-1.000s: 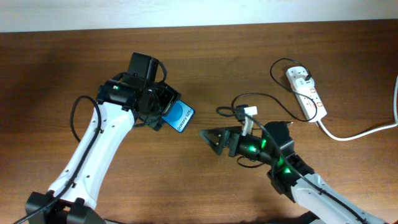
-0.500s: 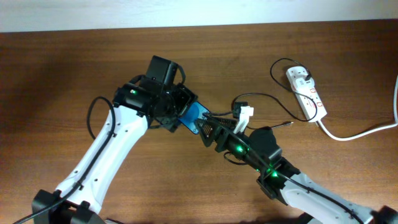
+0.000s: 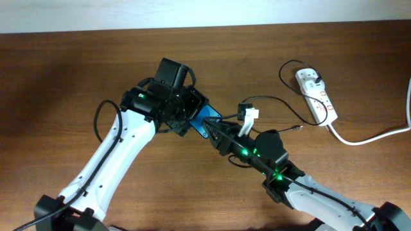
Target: Plug charger to phone and switch on socket
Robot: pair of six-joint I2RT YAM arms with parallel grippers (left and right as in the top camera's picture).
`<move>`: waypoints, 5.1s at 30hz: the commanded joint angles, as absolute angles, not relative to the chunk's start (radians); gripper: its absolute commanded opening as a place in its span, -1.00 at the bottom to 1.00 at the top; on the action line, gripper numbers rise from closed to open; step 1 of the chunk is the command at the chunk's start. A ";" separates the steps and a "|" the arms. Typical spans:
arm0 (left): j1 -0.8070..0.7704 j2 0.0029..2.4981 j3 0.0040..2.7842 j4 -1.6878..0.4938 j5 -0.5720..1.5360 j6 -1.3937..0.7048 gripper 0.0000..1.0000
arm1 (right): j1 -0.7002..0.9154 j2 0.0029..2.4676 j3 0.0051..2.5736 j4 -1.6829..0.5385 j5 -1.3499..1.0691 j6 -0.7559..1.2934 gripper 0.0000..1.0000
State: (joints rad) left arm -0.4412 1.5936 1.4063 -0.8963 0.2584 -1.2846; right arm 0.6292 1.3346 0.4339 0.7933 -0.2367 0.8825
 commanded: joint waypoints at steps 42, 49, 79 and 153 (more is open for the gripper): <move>-0.444 1.439 1.440 -0.838 0.174 -0.717 0.98 | 0.569 1.336 0.445 0.674 -0.412 1.497 -0.92; -0.444 1.356 1.440 -1.021 -0.056 -0.585 0.98 | 0.410 1.336 0.445 0.614 -0.776 1.667 -0.92; -0.445 1.390 1.295 -0.891 0.206 -1.312 0.45 | 0.440 1.336 0.447 0.854 -0.675 2.086 -0.92; -0.279 1.504 1.294 -0.786 0.371 -0.683 -1.00 | 0.443 1.336 0.466 0.412 -0.505 1.562 0.97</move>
State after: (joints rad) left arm -0.2844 1.5223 1.2701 -0.7563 0.3496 -0.8257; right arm 0.4366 1.3308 0.4728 0.4236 -0.5606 1.8061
